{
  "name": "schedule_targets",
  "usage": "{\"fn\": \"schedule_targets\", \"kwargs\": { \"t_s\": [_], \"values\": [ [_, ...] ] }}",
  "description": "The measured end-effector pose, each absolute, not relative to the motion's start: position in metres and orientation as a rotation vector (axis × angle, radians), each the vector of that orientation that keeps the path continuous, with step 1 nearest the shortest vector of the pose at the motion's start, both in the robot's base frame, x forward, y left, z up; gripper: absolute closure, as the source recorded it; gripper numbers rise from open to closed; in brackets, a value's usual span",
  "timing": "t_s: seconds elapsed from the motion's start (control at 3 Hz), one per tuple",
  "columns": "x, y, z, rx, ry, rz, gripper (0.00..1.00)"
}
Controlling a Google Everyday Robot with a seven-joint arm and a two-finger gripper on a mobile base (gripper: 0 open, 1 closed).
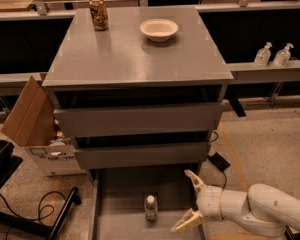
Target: Pick blue plastic bottle from bottom drawer and place on counter
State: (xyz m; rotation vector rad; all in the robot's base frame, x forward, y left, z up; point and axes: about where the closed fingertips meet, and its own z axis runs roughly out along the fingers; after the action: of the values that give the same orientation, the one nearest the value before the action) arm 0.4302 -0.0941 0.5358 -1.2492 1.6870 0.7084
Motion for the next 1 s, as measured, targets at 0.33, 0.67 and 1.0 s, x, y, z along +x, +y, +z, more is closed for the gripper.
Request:
{"fn": "schedule_targets", "kwargs": {
  "t_s": [0.33, 0.67, 1.0],
  "values": [
    [0.430, -0.094, 0.536, -1.249, 1.687, 0.709, 0.00],
    [0.438, -0.083, 0.521, -1.277, 1.654, 0.741, 0.00],
    [0.470, -0.062, 0.476, -1.329, 1.580, 0.770, 0.00]
  ]
}}
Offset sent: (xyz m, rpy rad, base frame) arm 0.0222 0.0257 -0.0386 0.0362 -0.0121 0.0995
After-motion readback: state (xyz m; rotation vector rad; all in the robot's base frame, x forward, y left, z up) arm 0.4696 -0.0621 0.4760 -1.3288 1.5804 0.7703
